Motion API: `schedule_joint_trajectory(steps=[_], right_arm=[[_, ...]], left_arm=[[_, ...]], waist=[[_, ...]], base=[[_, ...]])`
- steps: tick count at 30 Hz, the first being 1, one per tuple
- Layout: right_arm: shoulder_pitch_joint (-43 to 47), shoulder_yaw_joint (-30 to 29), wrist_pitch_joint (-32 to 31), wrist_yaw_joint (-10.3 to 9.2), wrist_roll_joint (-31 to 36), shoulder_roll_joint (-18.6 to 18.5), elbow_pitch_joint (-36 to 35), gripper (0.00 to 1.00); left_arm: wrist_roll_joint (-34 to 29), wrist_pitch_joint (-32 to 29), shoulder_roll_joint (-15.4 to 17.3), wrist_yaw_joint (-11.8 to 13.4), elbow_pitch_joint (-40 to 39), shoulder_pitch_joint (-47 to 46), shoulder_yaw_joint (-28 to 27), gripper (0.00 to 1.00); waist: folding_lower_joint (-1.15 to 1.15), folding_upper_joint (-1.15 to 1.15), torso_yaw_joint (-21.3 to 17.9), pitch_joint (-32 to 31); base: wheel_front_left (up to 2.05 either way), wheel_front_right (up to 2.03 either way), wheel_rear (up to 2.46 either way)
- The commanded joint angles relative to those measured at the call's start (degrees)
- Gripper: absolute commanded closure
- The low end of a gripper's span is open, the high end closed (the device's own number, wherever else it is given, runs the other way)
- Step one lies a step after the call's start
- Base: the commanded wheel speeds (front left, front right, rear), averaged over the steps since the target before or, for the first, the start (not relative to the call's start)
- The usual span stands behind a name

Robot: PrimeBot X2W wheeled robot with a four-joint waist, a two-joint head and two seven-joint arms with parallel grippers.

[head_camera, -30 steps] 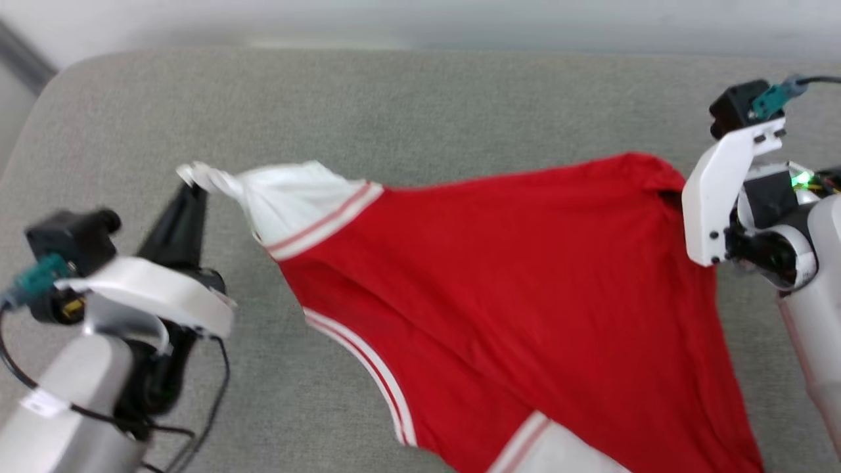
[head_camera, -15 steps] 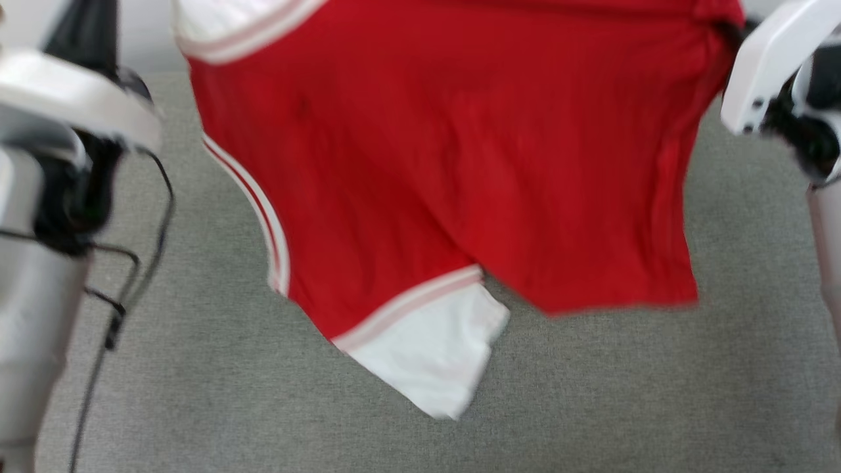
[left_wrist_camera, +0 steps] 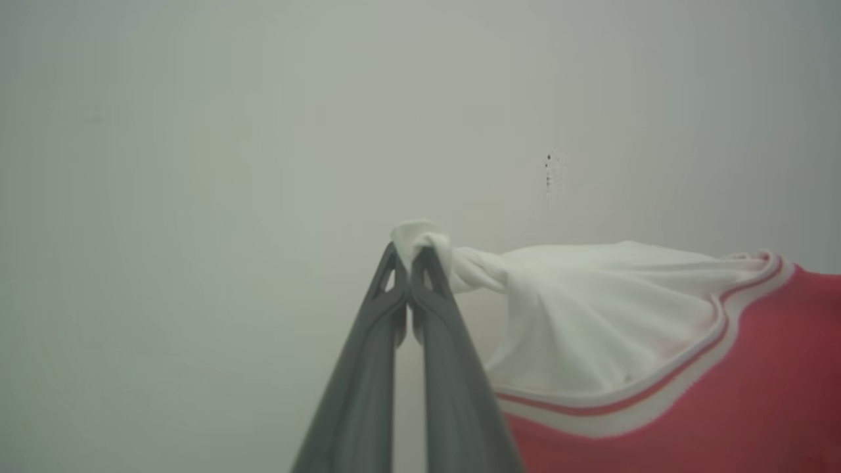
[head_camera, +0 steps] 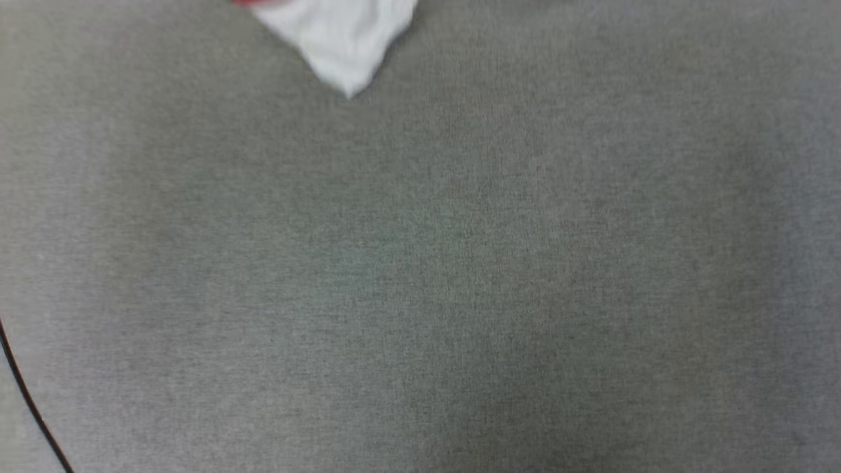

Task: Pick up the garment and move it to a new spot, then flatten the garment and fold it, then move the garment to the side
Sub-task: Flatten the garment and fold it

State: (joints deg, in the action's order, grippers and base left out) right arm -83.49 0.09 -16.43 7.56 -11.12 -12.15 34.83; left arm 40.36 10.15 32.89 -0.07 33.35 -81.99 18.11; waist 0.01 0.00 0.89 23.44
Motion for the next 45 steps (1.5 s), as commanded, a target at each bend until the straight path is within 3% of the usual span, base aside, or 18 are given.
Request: schedule_joint_trajectory(steps=[1,11,22,30,38,45], right_arm=[[-2.26,-0.03,0.49,-0.14,0.20,-0.10,0.39,1.00],[-11.28,1.15,2.17,-0.14,-0.29,-0.17,4.23,1.00],[-9.00,6.21,5.19,-0.14,-3.15,-1.24,11.82,1.00],[4.87,13.51,7.69,-0.13,-8.91,-3.12,12.93,1.00],[25.88,17.69,10.37,-0.12,-16.17,-5.46,9.82,1.00],[42.79,18.70,11.29,-0.13,-20.63,-7.83,5.39,1.00]], left_arm=[[-0.44,0.36,1.13,-0.24,1.56,-2.65,-0.71,1.00],[-0.13,1.34,0.92,-3.17,8.52,-12.07,-0.79,1.00],[2.99,3.14,-1.32,-6.68,16.98,-8.09,0.21,1.00],[5.86,4.39,-3.72,-7.33,18.09,6.75,3.40,1.00],[8.12,5.03,-6.33,-7.36,14.75,29.20,5.45,1.00],[8.27,5.12,-6.12,-4.77,7.99,47.82,3.84,1.00]], waist=[[-0.01,0.00,-0.71,3.41],[-0.01,0.00,-0.97,12.54],[-0.01,0.00,0.07,15.45],[-0.01,0.00,1.20,8.51],[-0.01,0.00,2.22,-2.45],[-0.01,0.00,2.54,-10.63]], base=[[0.00,0.00,0.00],[0.00,0.00,0.00],[0.00,0.00,0.00],[0.00,0.00,0.00],[0.00,0.00,0.00],[0.00,0.00,0.00]])
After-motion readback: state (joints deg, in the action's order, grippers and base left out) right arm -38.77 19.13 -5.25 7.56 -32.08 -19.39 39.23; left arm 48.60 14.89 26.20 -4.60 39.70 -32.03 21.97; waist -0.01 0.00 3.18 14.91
